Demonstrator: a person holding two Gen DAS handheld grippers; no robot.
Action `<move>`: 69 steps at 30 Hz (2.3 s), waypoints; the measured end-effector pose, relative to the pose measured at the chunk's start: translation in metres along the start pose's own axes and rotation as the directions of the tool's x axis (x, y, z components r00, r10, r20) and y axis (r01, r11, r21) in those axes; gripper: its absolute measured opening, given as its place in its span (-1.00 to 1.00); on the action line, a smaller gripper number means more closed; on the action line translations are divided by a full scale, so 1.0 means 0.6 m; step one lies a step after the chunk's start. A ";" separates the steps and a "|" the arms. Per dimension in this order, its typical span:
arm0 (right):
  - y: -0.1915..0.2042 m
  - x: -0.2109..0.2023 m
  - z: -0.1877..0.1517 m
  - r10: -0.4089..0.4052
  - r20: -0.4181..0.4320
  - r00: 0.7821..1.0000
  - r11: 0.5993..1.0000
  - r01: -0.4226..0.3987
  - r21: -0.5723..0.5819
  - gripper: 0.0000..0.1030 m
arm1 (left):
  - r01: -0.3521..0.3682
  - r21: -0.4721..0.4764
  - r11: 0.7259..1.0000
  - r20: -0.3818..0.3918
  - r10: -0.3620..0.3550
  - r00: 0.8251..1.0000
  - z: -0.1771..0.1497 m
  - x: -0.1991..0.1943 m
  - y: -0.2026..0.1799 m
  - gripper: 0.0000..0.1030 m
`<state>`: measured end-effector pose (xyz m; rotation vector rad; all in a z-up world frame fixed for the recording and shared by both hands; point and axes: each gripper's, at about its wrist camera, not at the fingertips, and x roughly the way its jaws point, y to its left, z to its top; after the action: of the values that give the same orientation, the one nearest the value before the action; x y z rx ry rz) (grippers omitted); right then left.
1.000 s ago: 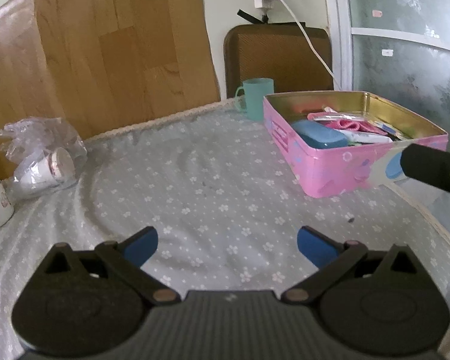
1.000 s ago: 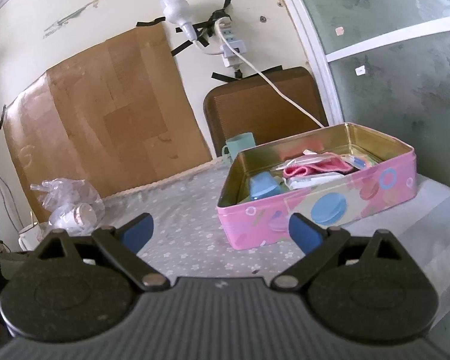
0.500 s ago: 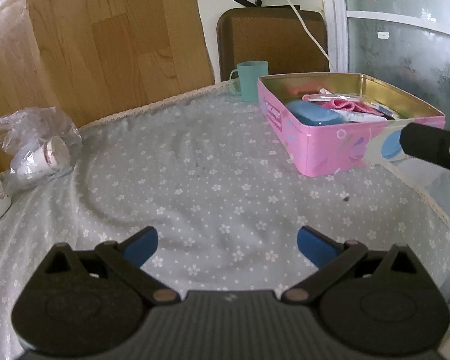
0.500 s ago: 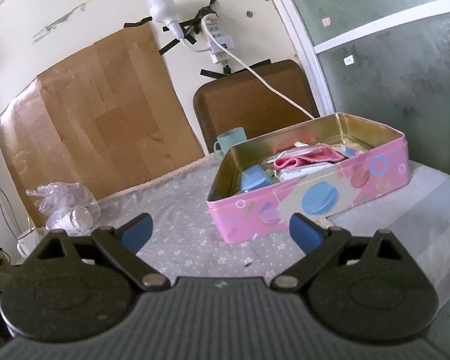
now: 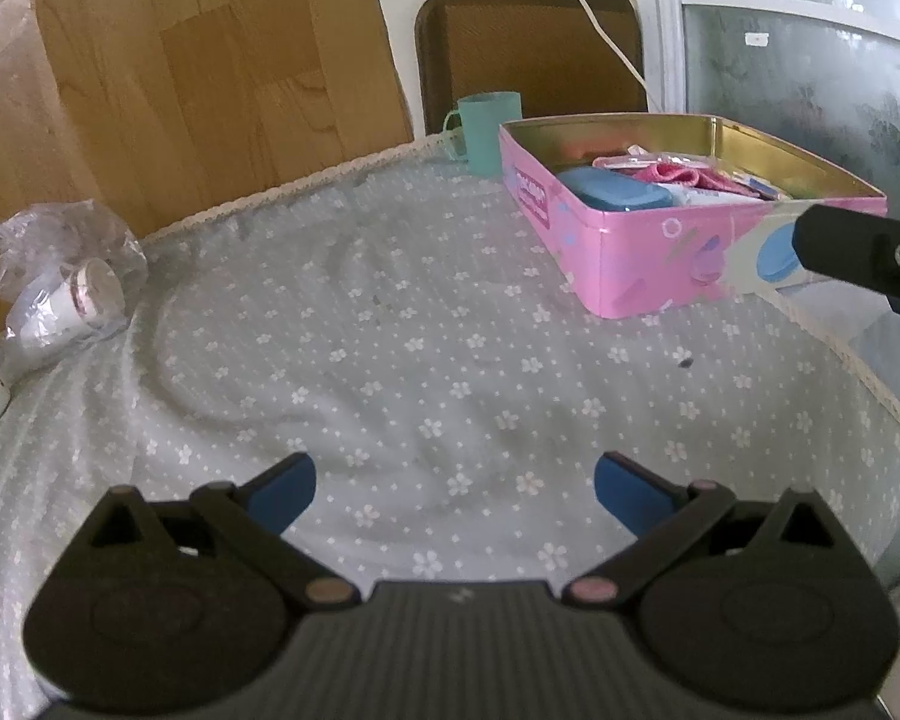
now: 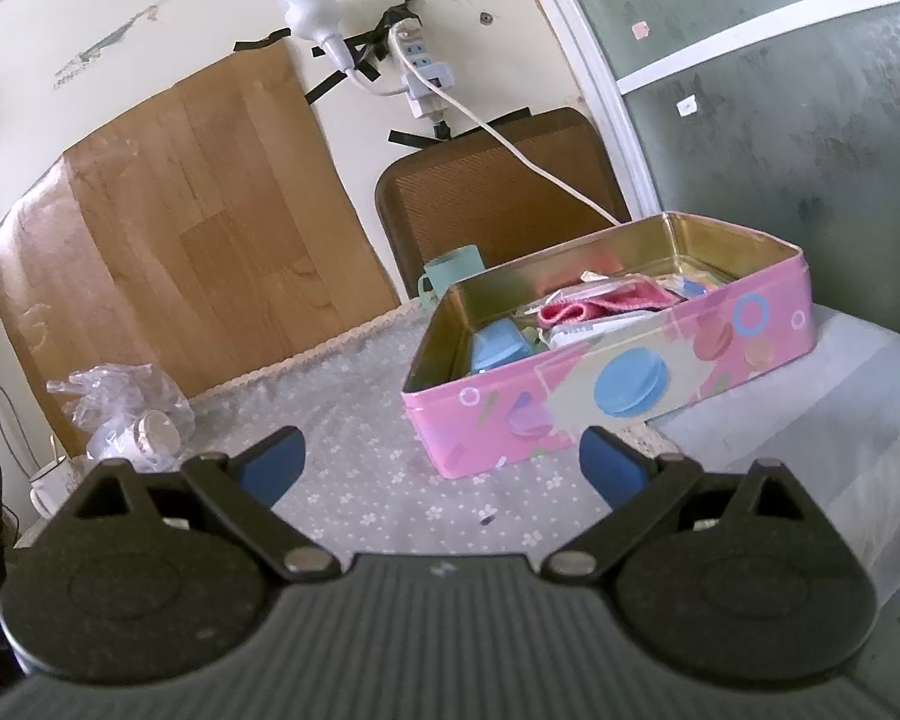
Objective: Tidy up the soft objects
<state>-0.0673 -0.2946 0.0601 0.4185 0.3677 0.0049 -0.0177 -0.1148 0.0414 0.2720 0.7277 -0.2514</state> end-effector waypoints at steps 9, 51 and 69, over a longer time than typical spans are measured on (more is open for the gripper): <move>-0.003 0.000 -0.004 -0.011 -0.004 1.000 1.000 0.011 0.014 0.94 | 0.009 0.015 1.000 -0.020 -0.009 1.000 -0.004 0.008 -0.007 0.99; 0.002 0.002 -0.009 -0.016 -0.015 1.000 1.000 0.016 0.002 0.94 | 0.080 0.005 0.997 -0.046 -0.079 0.996 -0.011 0.000 -0.004 0.99; 0.055 0.003 -0.009 -0.013 -0.019 1.000 0.997 0.011 -0.082 0.94 | 0.112 -0.059 0.992 -0.006 -0.113 0.994 -0.020 -0.017 0.042 0.99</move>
<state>-0.0649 -0.2622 0.0681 0.3351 0.3876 0.0123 -0.0247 -0.0856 0.0437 0.1765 0.7597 -0.3355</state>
